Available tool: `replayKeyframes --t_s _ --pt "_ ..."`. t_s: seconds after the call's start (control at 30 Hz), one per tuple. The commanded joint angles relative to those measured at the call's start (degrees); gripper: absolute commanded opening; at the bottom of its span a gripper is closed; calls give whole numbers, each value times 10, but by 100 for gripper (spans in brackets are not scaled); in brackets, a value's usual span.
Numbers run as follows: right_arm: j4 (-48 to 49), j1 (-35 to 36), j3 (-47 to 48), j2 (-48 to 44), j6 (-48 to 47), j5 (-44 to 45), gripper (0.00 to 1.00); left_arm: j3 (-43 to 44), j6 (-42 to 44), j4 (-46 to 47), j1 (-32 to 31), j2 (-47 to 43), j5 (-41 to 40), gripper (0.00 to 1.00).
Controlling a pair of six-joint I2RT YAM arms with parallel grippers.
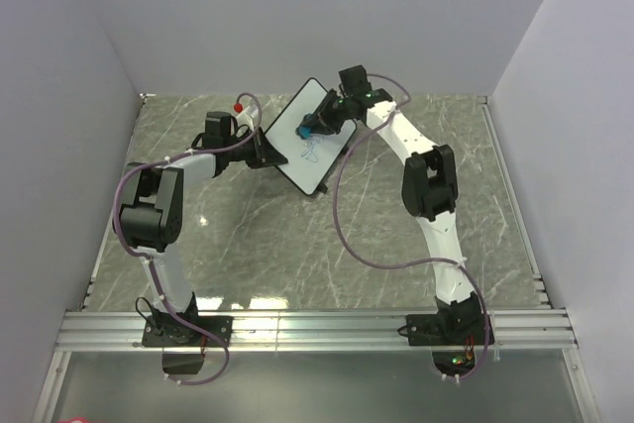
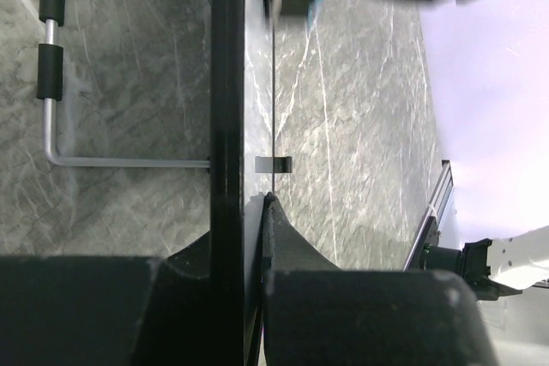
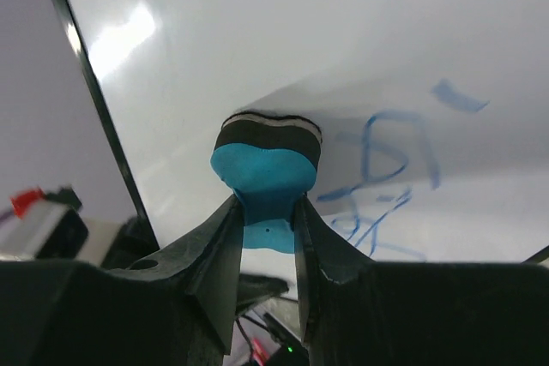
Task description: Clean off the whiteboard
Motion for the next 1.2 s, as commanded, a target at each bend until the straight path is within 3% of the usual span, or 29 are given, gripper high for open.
replayKeyframes --t_s 0.0,0.27,0.63,0.87,1.03,1.17 --pt "12 -40 40 61 25 57 0 -7 34 -75 -8 23 -13 0" --pt "9 -49 50 65 16 58 0 -8 35 -88 -8 19 -14 0" --pt "59 33 -86 -20 -31 -23 0 -10 26 -81 -9 26 -7 0" --pt "60 45 -142 -49 -39 -38 0 -9 29 -81 -10 21 -11 0" --pt "44 27 -101 -22 -31 -28 0 -9 31 -81 -11 19 -13 0" --pt "34 -3 -12 25 -11 -11 0 -9 31 -83 -11 15 -13 0"
